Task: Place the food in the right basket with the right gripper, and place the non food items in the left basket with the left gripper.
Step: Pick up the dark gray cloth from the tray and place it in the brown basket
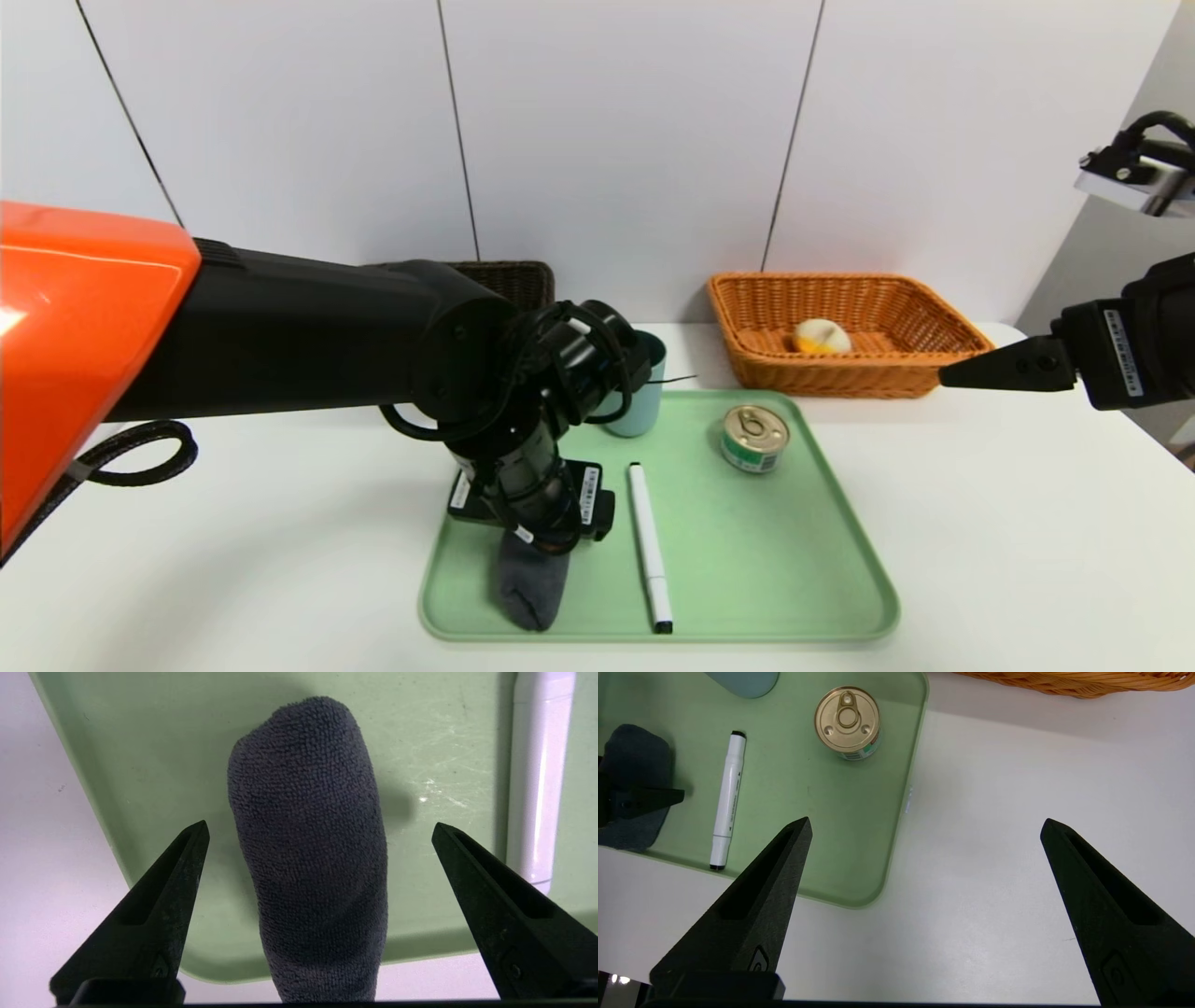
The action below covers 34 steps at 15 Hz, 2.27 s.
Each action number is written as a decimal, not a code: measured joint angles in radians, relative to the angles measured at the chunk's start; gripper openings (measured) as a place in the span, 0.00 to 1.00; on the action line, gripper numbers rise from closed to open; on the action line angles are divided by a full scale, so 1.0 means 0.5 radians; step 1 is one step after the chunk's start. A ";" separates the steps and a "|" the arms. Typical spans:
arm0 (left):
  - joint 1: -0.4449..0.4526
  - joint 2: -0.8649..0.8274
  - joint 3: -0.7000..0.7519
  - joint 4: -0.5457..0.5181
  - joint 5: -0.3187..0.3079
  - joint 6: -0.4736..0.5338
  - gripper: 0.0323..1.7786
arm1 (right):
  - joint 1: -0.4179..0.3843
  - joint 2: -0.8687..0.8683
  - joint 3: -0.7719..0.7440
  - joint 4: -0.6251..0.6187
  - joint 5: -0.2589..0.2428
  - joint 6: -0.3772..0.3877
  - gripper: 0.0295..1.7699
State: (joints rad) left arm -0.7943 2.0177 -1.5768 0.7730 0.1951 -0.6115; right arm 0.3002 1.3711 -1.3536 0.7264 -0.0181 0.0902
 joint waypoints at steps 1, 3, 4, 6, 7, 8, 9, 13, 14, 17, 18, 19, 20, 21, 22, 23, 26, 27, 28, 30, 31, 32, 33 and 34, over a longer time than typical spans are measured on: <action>0.008 0.009 0.000 0.000 0.000 0.002 0.95 | 0.000 0.000 -0.001 -0.001 0.000 0.000 0.96; 0.012 0.021 0.001 0.001 -0.002 0.000 0.84 | 0.000 0.000 -0.001 -0.001 0.000 0.000 0.96; 0.016 0.026 0.003 0.001 -0.006 -0.008 0.74 | 0.000 0.001 -0.001 -0.001 0.000 0.000 0.96; 0.026 0.036 0.011 0.001 -0.010 -0.015 0.59 | 0.000 0.001 -0.001 -0.001 0.002 -0.003 0.96; 0.030 0.038 0.014 0.001 -0.014 -0.015 0.52 | 0.000 0.001 -0.001 -0.001 0.002 -0.003 0.96; 0.031 0.038 0.014 0.000 -0.015 -0.013 0.46 | 0.000 0.001 -0.001 -0.001 0.002 -0.006 0.96; 0.031 0.037 0.011 0.001 -0.017 -0.011 0.41 | 0.000 0.001 -0.001 -0.001 0.003 -0.006 0.96; 0.058 -0.011 -0.023 0.006 -0.183 0.008 0.13 | 0.000 0.003 -0.001 0.003 0.003 -0.001 0.96; 0.063 -0.033 -0.052 0.022 -0.213 0.009 0.13 | 0.000 0.003 -0.001 0.009 0.003 0.000 0.96; 0.074 -0.107 -0.227 0.136 -0.221 0.009 0.13 | -0.013 0.006 0.001 0.014 -0.002 0.002 0.96; 0.091 -0.143 -0.322 0.189 -0.219 0.010 0.13 | -0.019 0.008 0.003 0.014 -0.006 0.002 0.96; 0.130 -0.179 -0.402 0.218 -0.217 0.011 0.13 | -0.022 0.011 0.003 0.014 -0.009 0.002 0.96; 0.191 -0.217 -0.476 0.228 -0.214 0.015 0.13 | -0.029 0.014 0.004 0.015 -0.010 0.005 0.96; 0.258 -0.248 -0.557 0.225 -0.213 0.019 0.13 | -0.039 0.017 0.007 0.014 -0.010 0.014 0.96; 0.350 -0.281 -0.660 0.219 -0.213 0.026 0.13 | -0.046 0.023 0.011 0.013 -0.010 0.032 0.96; 0.457 -0.314 -0.728 0.200 -0.214 0.060 0.13 | -0.049 0.029 0.012 0.010 -0.011 0.042 0.96; 0.783 -0.371 -0.800 0.143 -0.214 0.223 0.13 | -0.051 0.048 0.012 0.003 -0.004 0.052 0.96; 0.901 -0.366 -0.800 0.123 -0.214 0.276 0.13 | -0.050 0.053 0.011 -0.001 -0.004 0.063 0.96; 0.988 -0.351 -0.792 0.089 -0.214 0.320 0.13 | -0.050 0.057 0.006 -0.009 -0.003 0.082 0.96; 1.131 -0.285 -0.781 -0.074 -0.216 0.387 0.13 | -0.051 0.061 0.006 -0.006 -0.003 0.096 0.96; 1.172 -0.243 -0.779 -0.161 -0.216 0.423 0.13 | -0.051 0.062 0.010 -0.004 -0.003 0.103 0.96; 1.205 -0.196 -0.779 -0.235 -0.214 0.468 0.13 | -0.050 0.060 0.011 -0.004 0.000 0.108 0.96; 1.230 -0.146 -0.778 -0.308 -0.213 0.509 0.13 | -0.050 0.058 0.012 -0.005 0.000 0.110 0.96; 1.253 -0.090 -0.778 -0.381 -0.212 0.546 0.13 | -0.049 0.055 0.013 -0.004 -0.001 0.110 0.96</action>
State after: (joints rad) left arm -0.1679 1.9728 -1.9657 0.5826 0.0889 -0.3385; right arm 0.2755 1.3985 -1.3470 0.7245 -0.0187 0.1451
